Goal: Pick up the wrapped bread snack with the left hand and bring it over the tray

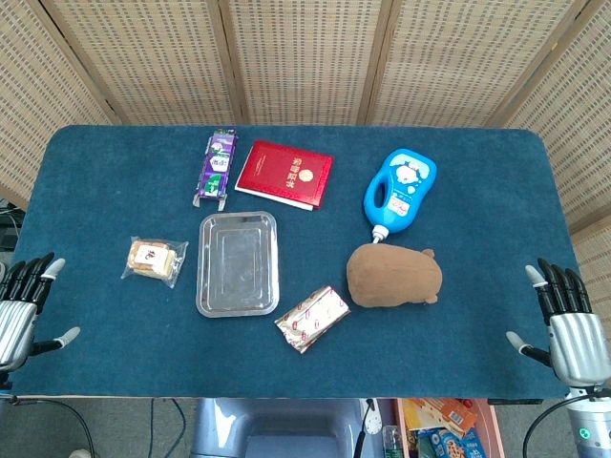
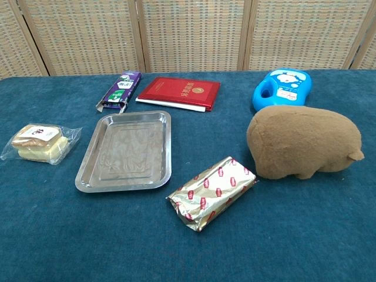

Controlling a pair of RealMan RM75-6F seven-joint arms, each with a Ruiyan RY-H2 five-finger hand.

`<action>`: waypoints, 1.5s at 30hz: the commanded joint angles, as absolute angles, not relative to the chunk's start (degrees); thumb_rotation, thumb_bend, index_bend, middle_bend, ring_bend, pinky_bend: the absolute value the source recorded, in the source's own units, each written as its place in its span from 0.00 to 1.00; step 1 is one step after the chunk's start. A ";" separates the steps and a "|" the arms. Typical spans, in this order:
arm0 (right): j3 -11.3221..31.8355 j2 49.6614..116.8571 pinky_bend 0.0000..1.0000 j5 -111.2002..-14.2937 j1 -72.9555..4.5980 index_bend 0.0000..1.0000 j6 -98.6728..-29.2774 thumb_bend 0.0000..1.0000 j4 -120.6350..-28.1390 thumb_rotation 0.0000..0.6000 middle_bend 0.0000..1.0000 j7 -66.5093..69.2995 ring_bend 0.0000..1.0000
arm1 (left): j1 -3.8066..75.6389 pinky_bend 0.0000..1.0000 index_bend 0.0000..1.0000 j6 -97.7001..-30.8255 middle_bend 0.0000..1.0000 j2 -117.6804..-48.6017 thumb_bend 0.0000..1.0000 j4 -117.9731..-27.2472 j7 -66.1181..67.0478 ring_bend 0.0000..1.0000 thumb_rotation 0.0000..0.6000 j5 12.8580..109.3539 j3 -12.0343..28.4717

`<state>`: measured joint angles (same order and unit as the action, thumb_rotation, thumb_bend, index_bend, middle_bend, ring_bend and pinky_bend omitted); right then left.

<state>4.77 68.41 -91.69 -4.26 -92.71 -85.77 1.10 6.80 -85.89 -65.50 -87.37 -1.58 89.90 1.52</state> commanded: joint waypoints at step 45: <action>6.63 67.34 0.00 -85.02 -5.03 0.00 -87.79 0.00 -87.22 1.00 0.00 -0.73 0.00 | 37.36 0.48 0.59 -49.76 0.54 -88.67 0.02 -52.19 -4.24 0.41 1.00 83.97 5.90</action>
